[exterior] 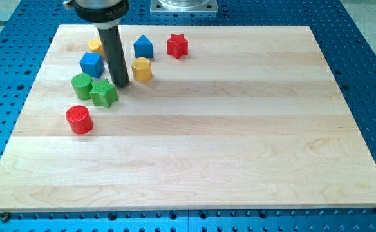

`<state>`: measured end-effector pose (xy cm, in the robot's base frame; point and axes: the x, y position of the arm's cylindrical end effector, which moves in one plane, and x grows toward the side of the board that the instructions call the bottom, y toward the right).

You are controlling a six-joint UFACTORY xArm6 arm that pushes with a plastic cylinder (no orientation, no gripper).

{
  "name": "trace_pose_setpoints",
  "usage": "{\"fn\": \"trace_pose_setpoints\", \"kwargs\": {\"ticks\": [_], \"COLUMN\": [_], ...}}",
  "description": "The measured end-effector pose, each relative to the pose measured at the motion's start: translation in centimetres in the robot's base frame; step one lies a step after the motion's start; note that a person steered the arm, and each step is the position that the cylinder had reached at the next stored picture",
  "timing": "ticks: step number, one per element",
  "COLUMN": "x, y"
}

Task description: Push the hexagon below the red star

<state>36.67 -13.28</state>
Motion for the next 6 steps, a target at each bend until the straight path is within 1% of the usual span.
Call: {"fn": "trace_pose_setpoints", "kwargs": {"ticks": [1, 2, 3, 4, 5, 6], "x": [-0.1, -0.6, -0.3, -3.3, -3.8, -3.8], "y": [0.2, 4.3, 2.6, 0.7, 5.5, 8.6]}}
